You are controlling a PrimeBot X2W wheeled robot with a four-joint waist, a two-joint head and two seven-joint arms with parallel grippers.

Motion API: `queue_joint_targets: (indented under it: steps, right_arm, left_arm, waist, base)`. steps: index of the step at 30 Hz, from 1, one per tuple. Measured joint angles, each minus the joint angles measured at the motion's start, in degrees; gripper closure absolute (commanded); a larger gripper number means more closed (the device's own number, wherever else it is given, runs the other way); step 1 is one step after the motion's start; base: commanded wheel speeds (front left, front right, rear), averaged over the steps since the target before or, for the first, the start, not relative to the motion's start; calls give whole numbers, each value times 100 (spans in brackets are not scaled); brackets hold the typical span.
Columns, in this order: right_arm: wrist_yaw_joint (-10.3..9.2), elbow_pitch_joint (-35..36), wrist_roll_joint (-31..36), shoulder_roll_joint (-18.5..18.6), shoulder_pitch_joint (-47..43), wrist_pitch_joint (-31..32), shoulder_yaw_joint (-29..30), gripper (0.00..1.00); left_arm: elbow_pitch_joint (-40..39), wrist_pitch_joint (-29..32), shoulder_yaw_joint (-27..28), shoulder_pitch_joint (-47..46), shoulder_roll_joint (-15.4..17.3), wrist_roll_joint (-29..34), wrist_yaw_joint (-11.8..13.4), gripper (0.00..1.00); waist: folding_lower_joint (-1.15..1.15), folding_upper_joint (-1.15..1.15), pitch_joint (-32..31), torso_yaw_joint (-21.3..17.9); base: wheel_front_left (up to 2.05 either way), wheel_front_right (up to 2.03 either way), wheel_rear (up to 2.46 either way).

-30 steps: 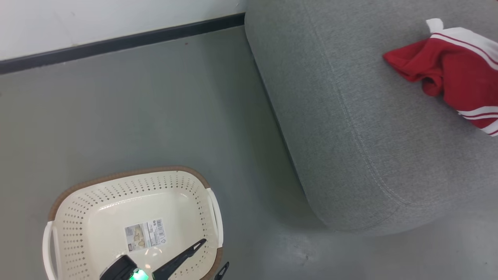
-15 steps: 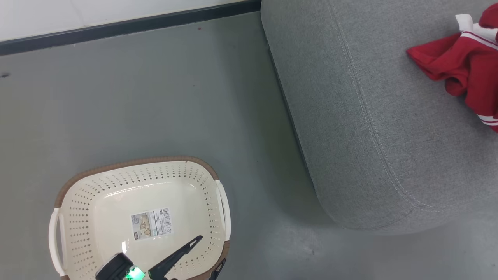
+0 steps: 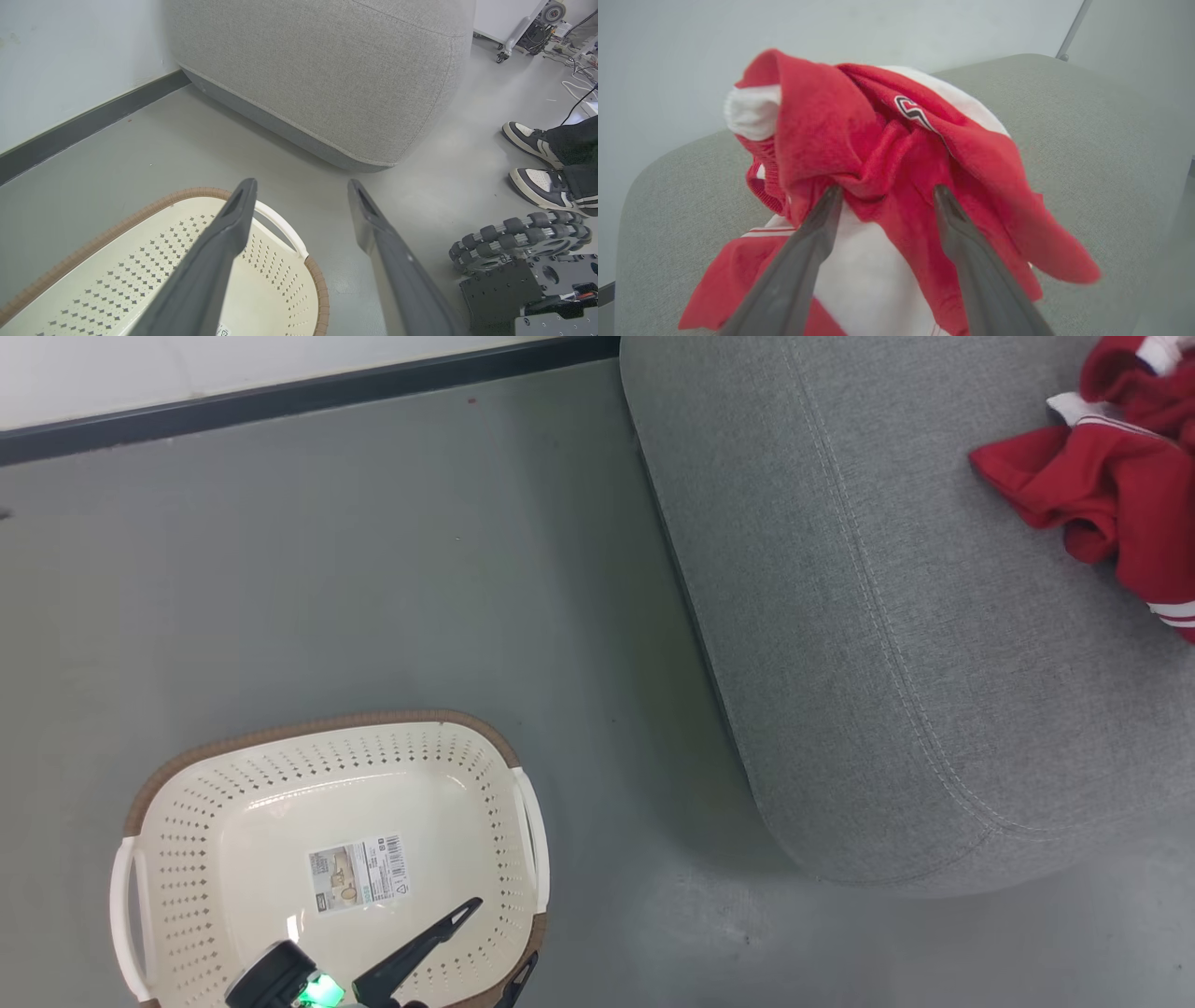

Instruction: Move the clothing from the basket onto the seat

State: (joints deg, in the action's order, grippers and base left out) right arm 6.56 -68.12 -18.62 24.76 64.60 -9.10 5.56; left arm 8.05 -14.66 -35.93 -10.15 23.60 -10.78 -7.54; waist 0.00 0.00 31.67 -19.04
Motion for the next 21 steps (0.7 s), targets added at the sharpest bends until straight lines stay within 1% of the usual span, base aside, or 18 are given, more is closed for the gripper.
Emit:
queue_joint_targets:
  steps: [9, 17, 21]
  right_arm:
    - [1, -250, 102, -11, 73, -118, -155, 0]
    - [15, -244, 314, -104, 52, -368, -426, 0]
    - [34, -157, 414, -176, 10, -469, -520, 0]
  left_arm:
    - [87, 0, -18, -3, -129, -14, 0, 0]
    - [259, 1, -77, -25, -336, -24, 0, 0]
    - [341, 0, -159, -32, -513, -35, 0, 0]
  waist:
    - [0, 0, -161, -16]
    - [-1, 0, -425, -34]
    - [-1, 0, -613, -49]
  base:
    - [0, 0, 0]
    - [0, 0, 0]
    - [0, 0, 0]
